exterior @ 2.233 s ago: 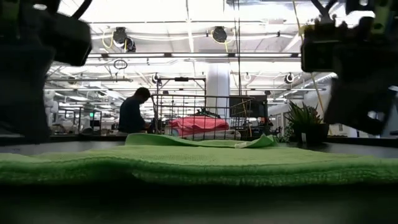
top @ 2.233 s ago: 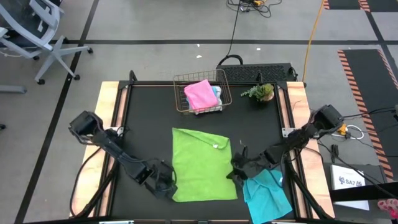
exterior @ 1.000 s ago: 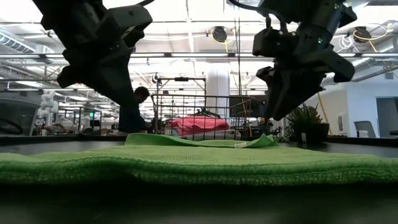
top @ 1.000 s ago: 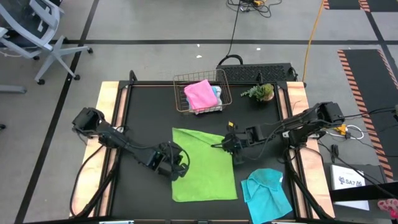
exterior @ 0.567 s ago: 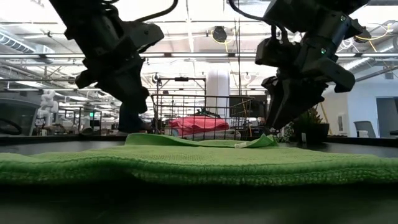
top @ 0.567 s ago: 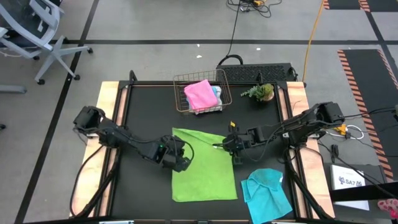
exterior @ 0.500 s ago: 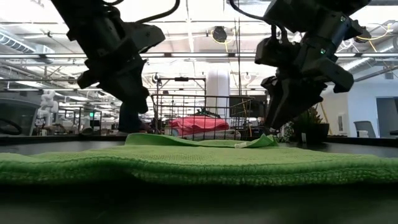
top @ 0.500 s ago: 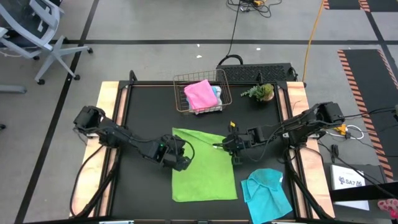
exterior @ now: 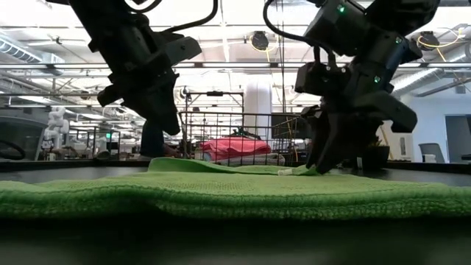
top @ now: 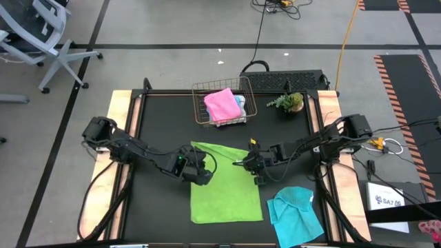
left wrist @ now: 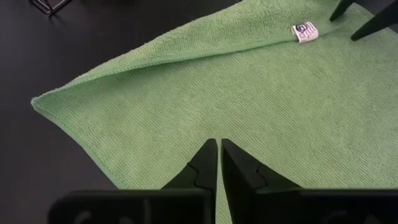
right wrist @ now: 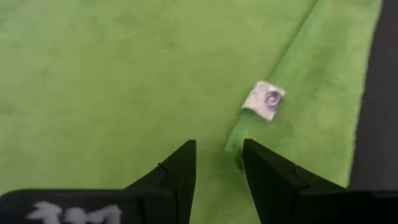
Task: Fold microfiber towels
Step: Fold the green microfiber cloth
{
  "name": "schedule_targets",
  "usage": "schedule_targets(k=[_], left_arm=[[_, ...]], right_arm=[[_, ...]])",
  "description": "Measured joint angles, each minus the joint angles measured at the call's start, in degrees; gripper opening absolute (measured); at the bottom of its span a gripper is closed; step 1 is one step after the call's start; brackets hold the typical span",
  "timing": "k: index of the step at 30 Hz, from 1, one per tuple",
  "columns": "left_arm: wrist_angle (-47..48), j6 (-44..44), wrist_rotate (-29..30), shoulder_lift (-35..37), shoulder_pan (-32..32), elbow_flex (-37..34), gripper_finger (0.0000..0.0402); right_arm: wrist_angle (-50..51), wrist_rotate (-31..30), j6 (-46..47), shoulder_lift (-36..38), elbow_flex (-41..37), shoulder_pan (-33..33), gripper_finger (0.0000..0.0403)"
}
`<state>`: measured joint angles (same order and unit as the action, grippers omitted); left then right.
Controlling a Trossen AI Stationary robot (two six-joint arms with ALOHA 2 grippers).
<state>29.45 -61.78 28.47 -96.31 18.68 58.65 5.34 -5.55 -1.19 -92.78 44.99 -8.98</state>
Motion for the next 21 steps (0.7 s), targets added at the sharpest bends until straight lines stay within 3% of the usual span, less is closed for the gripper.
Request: schedule_targets(k=[7, 15, 21], left_arm=[[-0.71, 0.18, -0.13, 0.00, 0.04, 0.00, 0.0003], [-0.69, 0.15, -0.13, 0.00, 0.04, 0.00, 0.0024], [-0.69, 0.46, -0.09, 0.00, 0.04, 0.00, 0.0026]], right_arm=[[-0.38, -5.09, -1.71, 0.03, 0.00, 0.01, 0.0114], [-0.90, -5.10, 0.45, 0.76, 0.00, 0.85, 0.0016], [-0.89, -10.69, 1.95, 1.71, 0.07, 3.59, 0.0009]])
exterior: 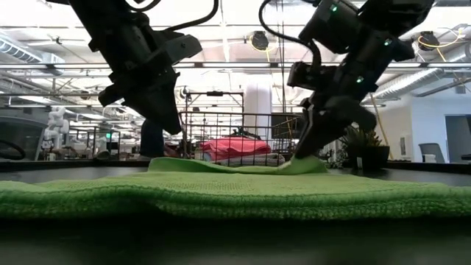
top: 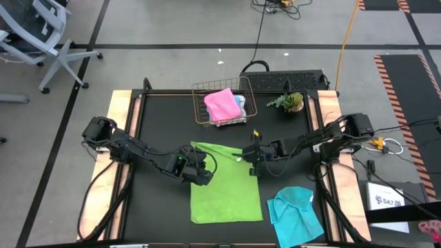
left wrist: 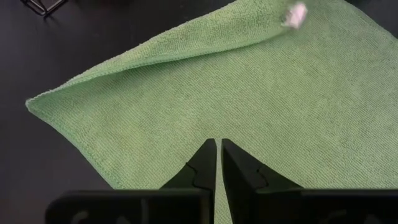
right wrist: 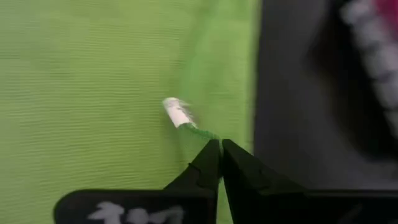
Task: Fold microfiber towels
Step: Fold the green microfiber cloth
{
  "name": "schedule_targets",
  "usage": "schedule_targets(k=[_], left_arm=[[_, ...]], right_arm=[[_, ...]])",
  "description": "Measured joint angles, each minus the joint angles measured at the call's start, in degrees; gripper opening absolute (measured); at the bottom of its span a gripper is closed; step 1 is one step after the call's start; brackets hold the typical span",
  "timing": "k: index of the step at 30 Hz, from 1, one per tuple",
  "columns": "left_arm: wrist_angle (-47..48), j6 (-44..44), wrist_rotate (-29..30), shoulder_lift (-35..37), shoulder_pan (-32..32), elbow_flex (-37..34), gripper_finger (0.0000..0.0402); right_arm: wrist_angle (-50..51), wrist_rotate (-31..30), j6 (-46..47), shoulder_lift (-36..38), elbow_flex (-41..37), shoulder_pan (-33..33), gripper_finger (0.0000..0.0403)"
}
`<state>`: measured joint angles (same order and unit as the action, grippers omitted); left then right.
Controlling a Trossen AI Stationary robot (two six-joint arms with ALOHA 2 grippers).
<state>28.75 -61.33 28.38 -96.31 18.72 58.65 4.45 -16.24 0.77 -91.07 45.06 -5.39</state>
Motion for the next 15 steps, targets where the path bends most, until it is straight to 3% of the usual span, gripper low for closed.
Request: schedule_targets(k=[15], left_arm=[[-0.02, 1.97, 0.02, 0.00, 0.00, 0.00, 0.0026]], right_arm=[[-6.45, -2.01, -2.88, -0.02, 0.09, 11.59, 0.0001]])
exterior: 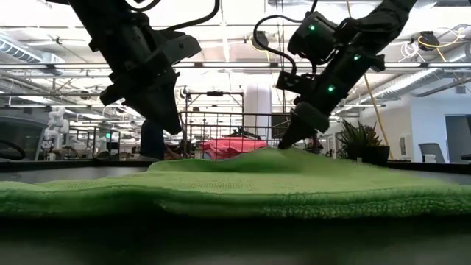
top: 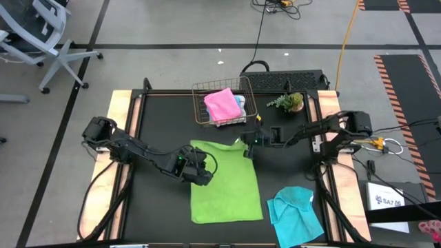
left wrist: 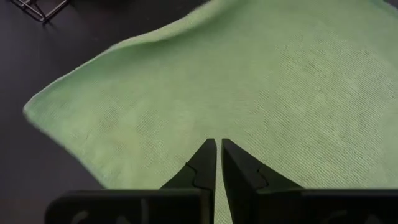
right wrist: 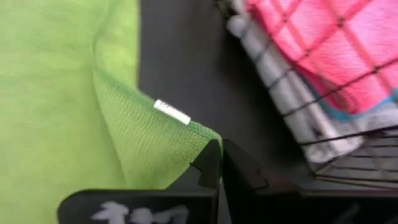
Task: Fold microfiber towels
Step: Fold the green microfiber cloth
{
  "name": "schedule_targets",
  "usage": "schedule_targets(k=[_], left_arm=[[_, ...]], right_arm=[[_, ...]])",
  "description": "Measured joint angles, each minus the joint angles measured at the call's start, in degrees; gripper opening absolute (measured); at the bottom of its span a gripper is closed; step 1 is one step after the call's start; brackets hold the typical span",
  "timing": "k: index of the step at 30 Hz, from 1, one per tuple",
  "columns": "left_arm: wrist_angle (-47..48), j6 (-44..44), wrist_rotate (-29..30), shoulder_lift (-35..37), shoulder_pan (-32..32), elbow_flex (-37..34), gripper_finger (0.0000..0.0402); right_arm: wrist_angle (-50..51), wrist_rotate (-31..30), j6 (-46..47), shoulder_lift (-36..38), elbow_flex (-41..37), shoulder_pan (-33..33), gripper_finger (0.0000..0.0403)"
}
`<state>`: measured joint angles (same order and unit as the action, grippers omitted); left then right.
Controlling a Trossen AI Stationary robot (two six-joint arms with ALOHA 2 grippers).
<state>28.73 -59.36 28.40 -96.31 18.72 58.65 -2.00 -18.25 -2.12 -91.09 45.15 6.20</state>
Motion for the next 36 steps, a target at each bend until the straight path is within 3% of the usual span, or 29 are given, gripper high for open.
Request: schedule_targets(k=[13, 21, 26, 30, 36], left_arm=[[-0.02, 2.27, 0.02, 0.00, -1.49, 0.00, 0.0026], [0.02, 2.30, -0.06, 0.00, -3.30, 0.00, 0.0026], [0.07, 2.45, -5.22, 0.00, -5.67, -0.01, 0.0026], [-0.33, 7.94, -11.10, 0.00, -8.08, -0.03, 0.0026], [-1.54, 8.94, -12.72, 0.00, -9.57, -0.04, 0.0026]], right_arm=[[2.56, 3.44, -0.09, 0.00, 0.00, 4.72, 0.0006], [7.54, 3.25, -0.30, 0.07, 0.00, 4.20, 0.0056], [7.30, 3.42, 1.87, 4.91, 1.24, 3.23, 0.0089], [7.81, 3.53, 0.36, 10.71, 2.88, 0.93, 0.0099], [12.23, 5.18, 4.90, 17.90, 3.30, -3.56, 0.0092]])
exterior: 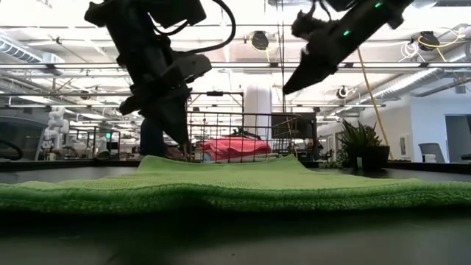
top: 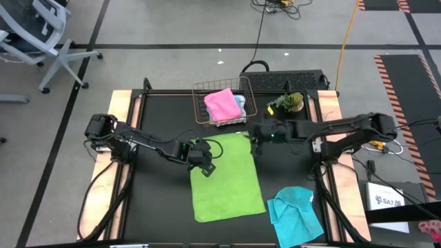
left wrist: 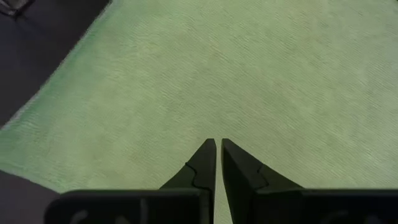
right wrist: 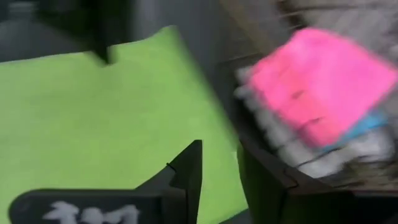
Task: Fold microfiber towels
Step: Fold the green microfiber cloth
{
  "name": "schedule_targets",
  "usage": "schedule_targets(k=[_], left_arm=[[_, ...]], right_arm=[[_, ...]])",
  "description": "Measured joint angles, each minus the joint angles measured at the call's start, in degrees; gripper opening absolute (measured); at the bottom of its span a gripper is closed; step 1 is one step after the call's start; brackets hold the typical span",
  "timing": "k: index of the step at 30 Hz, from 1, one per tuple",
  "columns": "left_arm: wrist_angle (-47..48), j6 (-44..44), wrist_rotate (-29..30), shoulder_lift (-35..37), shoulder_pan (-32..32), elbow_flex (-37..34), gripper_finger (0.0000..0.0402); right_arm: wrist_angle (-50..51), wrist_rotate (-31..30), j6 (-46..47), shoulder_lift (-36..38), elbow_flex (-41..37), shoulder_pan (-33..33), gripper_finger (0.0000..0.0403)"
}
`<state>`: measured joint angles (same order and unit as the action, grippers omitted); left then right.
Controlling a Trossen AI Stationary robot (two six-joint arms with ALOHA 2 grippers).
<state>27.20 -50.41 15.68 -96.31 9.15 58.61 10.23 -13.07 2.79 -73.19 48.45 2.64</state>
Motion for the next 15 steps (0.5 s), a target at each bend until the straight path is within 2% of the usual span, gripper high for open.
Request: schedule_targets(k=[3, 7, 10, 15], left_arm=[[-0.50, 0.63, -0.80, 0.00, -0.04, 0.00, 0.0026], [-0.45, 0.72, -0.98, 0.00, 0.83, 0.00, 0.0013], [-0.45, 0.66, -1.94, 0.01, 2.48, 0.00, 0.0004], [-0.23, -1.49, -1.92, 0.01, 5.99, 0.00, 0.0002]], right_arm=[[4.75, 5.50, 6.26, 0.70, -0.02, -3.19, 0.0073], [9.16, 11.44, 12.27, -1.38, -0.13, -8.75, 0.0018], [7.69, 13.42, 15.41, -3.92, -1.43, -13.11, 0.0006], [3.23, 13.42, 20.02, -9.51, -3.81, -19.19, 0.0001]])
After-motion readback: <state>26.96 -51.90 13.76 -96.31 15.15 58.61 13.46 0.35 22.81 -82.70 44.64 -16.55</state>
